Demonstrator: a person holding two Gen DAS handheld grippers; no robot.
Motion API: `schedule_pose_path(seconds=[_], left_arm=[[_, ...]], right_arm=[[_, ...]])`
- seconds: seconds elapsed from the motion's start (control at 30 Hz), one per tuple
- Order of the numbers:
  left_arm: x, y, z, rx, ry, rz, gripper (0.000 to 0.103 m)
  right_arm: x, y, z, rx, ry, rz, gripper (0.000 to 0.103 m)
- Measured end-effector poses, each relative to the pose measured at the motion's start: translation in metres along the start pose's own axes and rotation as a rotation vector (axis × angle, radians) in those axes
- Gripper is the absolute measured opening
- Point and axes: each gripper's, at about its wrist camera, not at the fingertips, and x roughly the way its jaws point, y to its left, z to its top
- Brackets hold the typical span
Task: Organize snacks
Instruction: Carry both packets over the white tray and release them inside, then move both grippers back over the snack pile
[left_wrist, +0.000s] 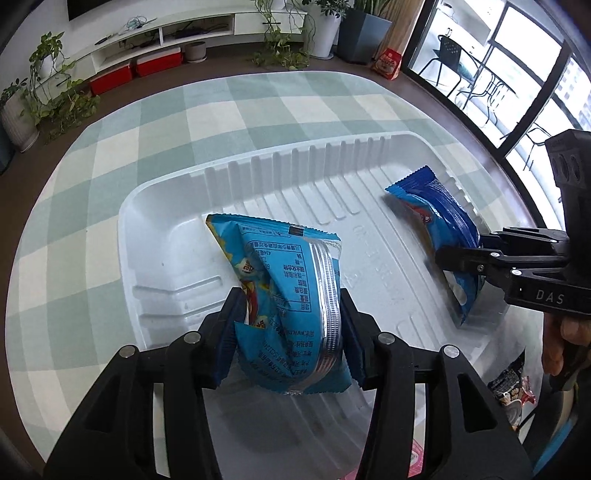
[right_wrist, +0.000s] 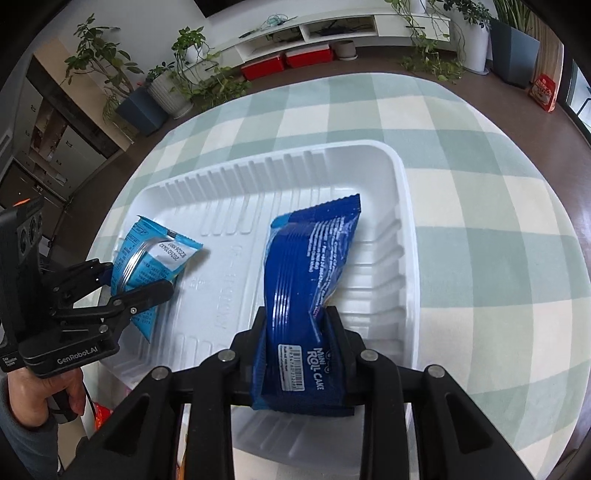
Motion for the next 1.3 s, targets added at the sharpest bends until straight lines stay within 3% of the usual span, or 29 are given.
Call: schedule_pose_path(seconds=[0.1, 0.17, 0.4, 0.5, 0.57, 0.67, 0.83, 1.0, 1.3], left_arm=[[-0.002, -0.001, -0.001, 0.005, -0.010, 0.014, 0.059], [-0.004, 0.002, -0.001, -0.007, -0.022, 0.012, 0.062], [-0.044, 0.013, 0.002, -0.031, -0.113, 0.008, 0.077], [-0.084, 0.018, -0.005, -0.032, -0.199, 0.001, 0.093], [-0.117, 0.018, -0.017, -0.023, -0.282, -0.003, 0.102], [-0.164, 0.007, -0.045, 0.028, -0.396, 0.034, 0.103], [-0.226, -0.020, -0.107, 0.065, -0.480, 0.070, 0.103], [-0.251, -0.044, -0.179, 0.022, -0.429, 0.077, 0.103], [-0.235, -0.097, -0.296, 0.059, -0.296, 0.011, 0.103]], right_arm=[[-0.001, 0.003, 0.000, -0.009, -0.002, -0.010, 0.038], [-0.004, 0.006, -0.001, -0.014, -0.001, -0.028, 0.051], [-0.030, -0.004, 0.003, 0.017, -0.067, -0.004, 0.057], [-0.058, -0.012, 0.005, 0.040, -0.121, 0.014, 0.059], [-0.082, -0.019, 0.003, 0.059, -0.166, 0.028, 0.065], [-0.130, -0.027, -0.010, 0.086, -0.259, 0.057, 0.073], [-0.206, -0.023, -0.063, 0.088, -0.420, 0.140, 0.087], [-0.234, -0.004, -0.138, 0.055, -0.466, 0.204, 0.092], [-0.210, 0.030, -0.251, 0.038, -0.412, 0.190, 0.092]])
